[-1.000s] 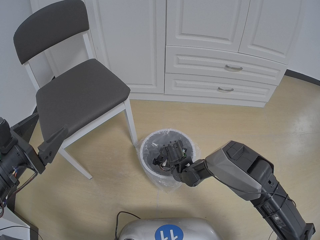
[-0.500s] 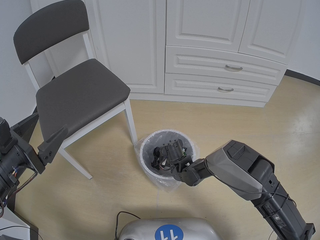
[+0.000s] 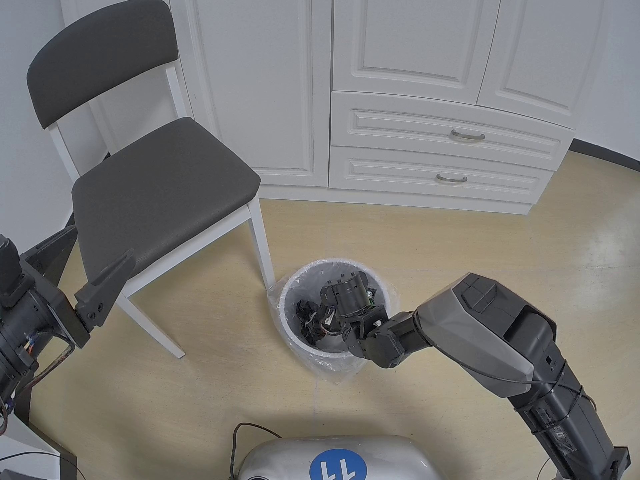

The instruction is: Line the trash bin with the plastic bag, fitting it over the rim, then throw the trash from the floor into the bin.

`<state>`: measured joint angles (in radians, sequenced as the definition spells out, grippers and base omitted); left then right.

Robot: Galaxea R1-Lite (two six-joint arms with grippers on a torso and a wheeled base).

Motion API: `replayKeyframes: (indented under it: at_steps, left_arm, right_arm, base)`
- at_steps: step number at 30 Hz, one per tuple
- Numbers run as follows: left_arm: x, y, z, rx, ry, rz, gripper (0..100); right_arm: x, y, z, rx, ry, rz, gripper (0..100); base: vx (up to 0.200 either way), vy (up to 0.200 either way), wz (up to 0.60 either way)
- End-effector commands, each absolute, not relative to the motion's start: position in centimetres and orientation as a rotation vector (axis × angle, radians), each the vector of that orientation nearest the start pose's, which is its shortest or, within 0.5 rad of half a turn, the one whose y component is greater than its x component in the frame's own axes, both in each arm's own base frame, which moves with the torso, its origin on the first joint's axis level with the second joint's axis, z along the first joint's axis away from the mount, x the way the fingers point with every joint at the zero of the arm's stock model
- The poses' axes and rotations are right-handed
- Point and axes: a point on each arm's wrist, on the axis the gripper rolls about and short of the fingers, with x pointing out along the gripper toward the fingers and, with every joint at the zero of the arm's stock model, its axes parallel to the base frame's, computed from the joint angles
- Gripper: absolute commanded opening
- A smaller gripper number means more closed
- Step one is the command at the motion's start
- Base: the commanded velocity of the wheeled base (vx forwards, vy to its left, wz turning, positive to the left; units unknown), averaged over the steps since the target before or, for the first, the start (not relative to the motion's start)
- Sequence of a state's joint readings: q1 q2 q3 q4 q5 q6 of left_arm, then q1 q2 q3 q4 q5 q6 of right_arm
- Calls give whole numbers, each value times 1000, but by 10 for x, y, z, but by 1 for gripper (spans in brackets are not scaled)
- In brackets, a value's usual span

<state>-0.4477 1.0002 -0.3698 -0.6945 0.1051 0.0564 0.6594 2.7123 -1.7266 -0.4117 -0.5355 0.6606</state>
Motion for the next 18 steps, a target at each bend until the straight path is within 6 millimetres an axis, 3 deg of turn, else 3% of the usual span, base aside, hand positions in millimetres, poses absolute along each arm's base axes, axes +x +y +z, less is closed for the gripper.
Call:
replayKeyframes:
  at_steps: [1, 4, 5, 7, 18]
  left_arm:
    - [114, -52, 217, 38, -72, -337, 100]
    - [114, -52, 218, 38, -75, -338, 100]
    - [114, -52, 218, 38, -75, -338, 100]
    - [114, -52, 217, 38, -73, -338, 100]
    - [114, -52, 217, 39, -70, -339, 100]
  right_arm:
    - [412, 305, -23, 328, 481, -36, 100]
    - [400, 298, -8, 301, 491, -32, 100]
    - [389, 298, 6, 291, 488, 2, 100]
    - [379, 294, 11, 253, 497, 41, 100]
    - [343, 263, -2, -65, 390, 174, 100]
  base:
    - [0, 0, 0]
    - [0, 0, 0]
    - [0, 0, 0]
    - [0, 0, 0]
    - [0, 0, 0]
